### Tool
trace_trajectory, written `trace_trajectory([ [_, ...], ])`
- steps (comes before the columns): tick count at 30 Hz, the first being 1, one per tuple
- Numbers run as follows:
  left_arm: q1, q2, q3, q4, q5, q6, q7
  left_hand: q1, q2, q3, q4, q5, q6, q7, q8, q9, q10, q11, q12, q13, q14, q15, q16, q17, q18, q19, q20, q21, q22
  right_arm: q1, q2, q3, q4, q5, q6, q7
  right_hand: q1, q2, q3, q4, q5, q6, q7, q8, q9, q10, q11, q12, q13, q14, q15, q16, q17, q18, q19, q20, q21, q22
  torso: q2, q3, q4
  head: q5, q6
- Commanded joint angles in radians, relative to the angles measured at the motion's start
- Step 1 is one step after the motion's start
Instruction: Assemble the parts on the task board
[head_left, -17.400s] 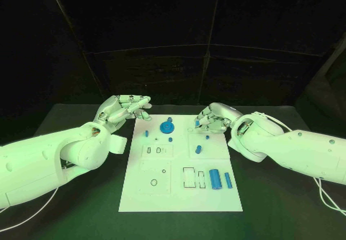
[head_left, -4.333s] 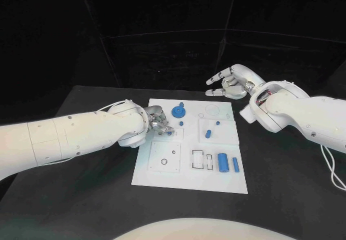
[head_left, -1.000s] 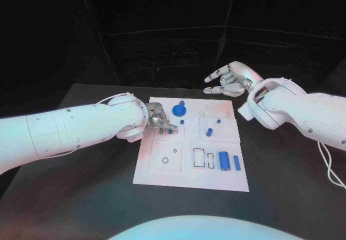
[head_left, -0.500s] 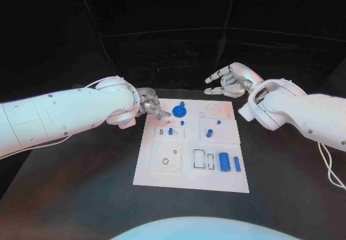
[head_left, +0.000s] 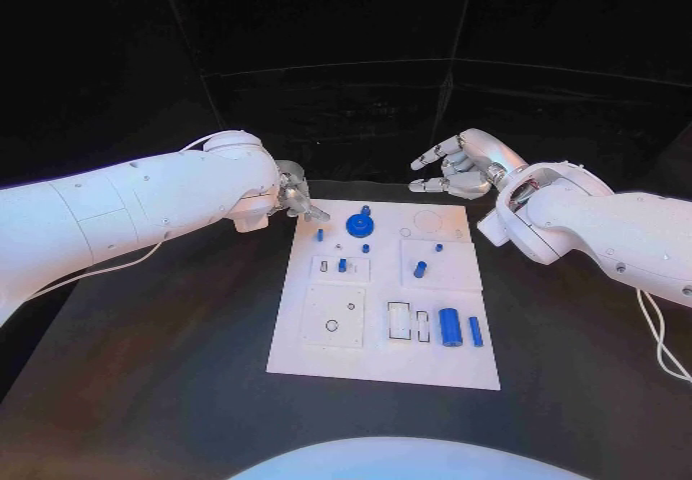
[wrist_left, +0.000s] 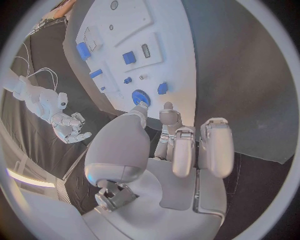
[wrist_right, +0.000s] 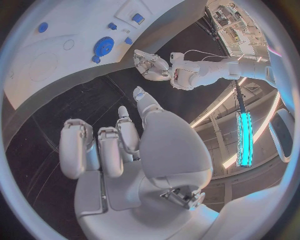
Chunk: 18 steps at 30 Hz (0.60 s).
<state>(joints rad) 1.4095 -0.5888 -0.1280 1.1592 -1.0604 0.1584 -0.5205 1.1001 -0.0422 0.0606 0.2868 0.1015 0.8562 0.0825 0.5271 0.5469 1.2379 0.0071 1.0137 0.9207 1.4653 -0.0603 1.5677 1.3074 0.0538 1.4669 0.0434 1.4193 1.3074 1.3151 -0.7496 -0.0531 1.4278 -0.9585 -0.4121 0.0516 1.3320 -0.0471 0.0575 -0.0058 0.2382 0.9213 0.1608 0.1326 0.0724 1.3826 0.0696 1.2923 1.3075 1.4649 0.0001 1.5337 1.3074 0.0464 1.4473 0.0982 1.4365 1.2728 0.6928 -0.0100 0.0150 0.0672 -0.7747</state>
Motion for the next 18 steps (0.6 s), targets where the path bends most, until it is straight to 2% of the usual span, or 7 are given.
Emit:
trace_trajectory([
  [1, 0.001, 0.02, 0.0, -0.032, -0.027, 0.066, -0.002, 0.007, 0.002, -0.007, 0.002, 0.0, 0.004, 0.003, -0.005, -0.003, -0.007, 0.003, -0.003, -0.001, 0.105, 0.005, 0.003, 0.263, -0.004, 0.008, 0.009, -0.002, 0.041, 0.002, 0.002, 0.001, 0.001, 0.002, 0.002, 0.007, -0.003, 0.009, -0.006, 0.001, 0.002, -0.008, -0.001, 0.006, -0.001, -0.005, 0.001, -0.007, 0.012, 0.089, -0.006, -0.003, 0.202, 0.013, -0.005, 0.0, -0.007, -0.001, -0.001, 0.0002, 0.0013, 0.002, -0.002],
  [7, -0.005, 0.056, 0.0, -0.077, -0.031, 0.082, -0.002, 0.006, 0.007, -0.016, 0.003, 0.0, 0.008, 0.003, -0.009, -0.008, -0.006, 0.003, -0.002, -0.001, 0.105, 0.006, 0.003, 0.263, -0.004, 0.008, 0.01, -0.001, 0.043, 0.002, 0.007, 0.001, -0.001, 0.002, 0.003, 0.008, -0.004, 0.01, -0.008, 0.002, 0.002, -0.009, -0.001, 0.007, -0.002, -0.004, 0.001, -0.006, 0.012, 0.089, -0.006, -0.003, 0.203, 0.013, -0.005, 0.0, -0.007, 0.0, -0.001, -0.0003, 0.0009, 0.003, -0.002],
  [18, -0.018, 0.092, -0.001, -0.119, -0.031, 0.105, -0.003, 0.004, 0.01, -0.026, 0.003, 0.0, 0.012, 0.003, -0.012, -0.013, -0.006, 0.003, 0.0, -0.002, 0.105, 0.006, 0.003, 0.263, -0.005, 0.01, 0.011, 0.001, 0.045, 0.001, 0.011, 0.001, -0.003, 0.002, 0.003, 0.009, -0.004, 0.01, -0.008, 0.002, 0.002, -0.009, -0.001, 0.007, -0.002, -0.004, 0.001, -0.006, 0.012, 0.089, -0.006, -0.003, 0.203, 0.013, -0.005, 0.0, -0.007, 0.0, -0.001, 0.0008, 0.0011, 0.003, -0.004],
])
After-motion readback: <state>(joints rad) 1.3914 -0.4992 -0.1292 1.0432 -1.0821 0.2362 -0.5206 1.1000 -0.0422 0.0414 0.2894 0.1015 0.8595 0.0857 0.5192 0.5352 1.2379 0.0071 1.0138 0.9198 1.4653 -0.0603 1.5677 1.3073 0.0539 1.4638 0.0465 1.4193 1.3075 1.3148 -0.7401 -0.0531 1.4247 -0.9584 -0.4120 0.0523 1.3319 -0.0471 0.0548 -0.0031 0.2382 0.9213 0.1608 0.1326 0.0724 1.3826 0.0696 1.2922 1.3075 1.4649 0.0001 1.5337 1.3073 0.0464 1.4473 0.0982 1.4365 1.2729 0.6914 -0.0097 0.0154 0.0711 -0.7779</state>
